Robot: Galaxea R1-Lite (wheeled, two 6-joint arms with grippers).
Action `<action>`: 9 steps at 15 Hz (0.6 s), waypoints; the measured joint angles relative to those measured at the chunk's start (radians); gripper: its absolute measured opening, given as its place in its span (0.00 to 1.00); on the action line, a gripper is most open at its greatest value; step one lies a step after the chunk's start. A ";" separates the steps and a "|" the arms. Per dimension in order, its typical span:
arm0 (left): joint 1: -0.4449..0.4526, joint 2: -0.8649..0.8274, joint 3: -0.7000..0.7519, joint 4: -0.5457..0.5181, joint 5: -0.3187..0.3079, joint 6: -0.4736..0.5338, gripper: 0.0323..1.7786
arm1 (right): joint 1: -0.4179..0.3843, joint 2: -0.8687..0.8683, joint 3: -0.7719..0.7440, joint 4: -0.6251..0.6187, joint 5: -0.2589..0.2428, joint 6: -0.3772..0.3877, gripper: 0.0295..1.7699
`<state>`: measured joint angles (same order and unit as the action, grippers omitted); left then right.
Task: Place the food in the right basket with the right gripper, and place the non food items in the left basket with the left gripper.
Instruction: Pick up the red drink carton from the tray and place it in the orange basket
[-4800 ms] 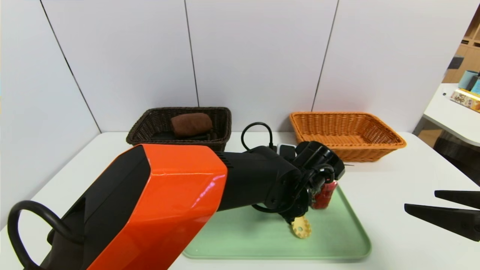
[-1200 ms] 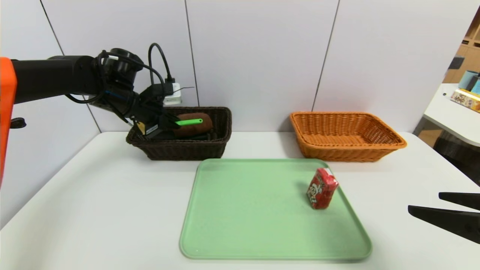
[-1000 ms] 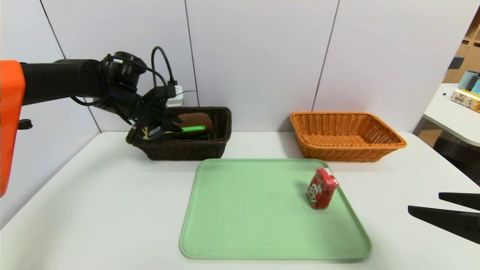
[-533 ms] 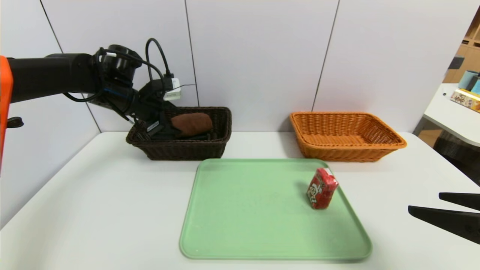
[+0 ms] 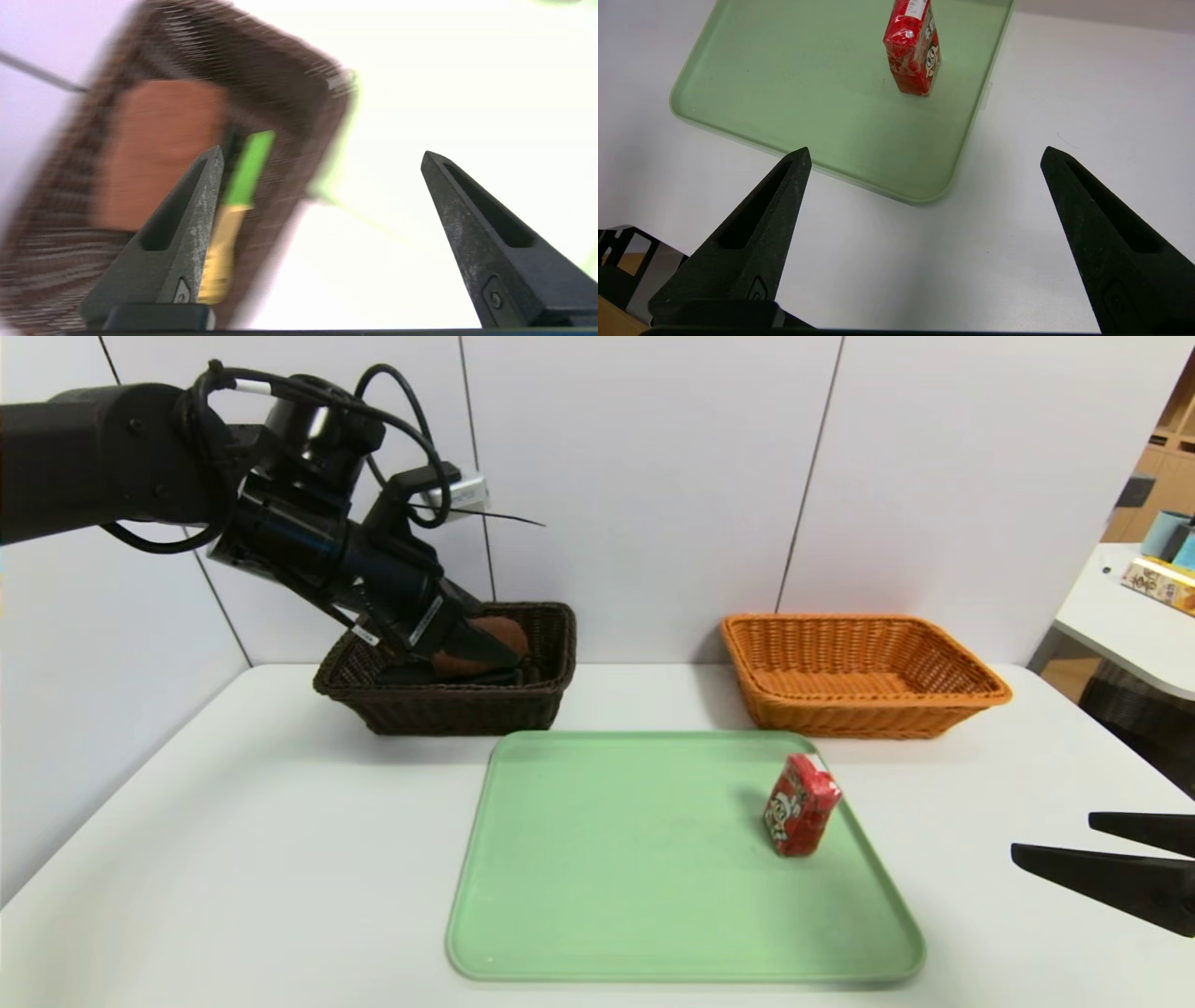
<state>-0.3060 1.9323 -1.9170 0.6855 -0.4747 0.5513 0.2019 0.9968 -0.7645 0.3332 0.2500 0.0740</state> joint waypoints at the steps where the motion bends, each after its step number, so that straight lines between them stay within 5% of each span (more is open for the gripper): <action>1: -0.032 -0.021 0.008 0.005 0.013 -0.095 0.86 | 0.000 0.008 -0.003 0.001 0.001 -0.001 0.96; 9: -0.256 -0.180 0.286 -0.101 0.392 -0.699 0.92 | 0.023 0.113 -0.034 0.016 0.001 -0.002 0.96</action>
<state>-0.5623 1.7526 -1.6309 0.5845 -0.0826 -0.1481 0.2245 1.1102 -0.7981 0.3491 0.2515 0.0717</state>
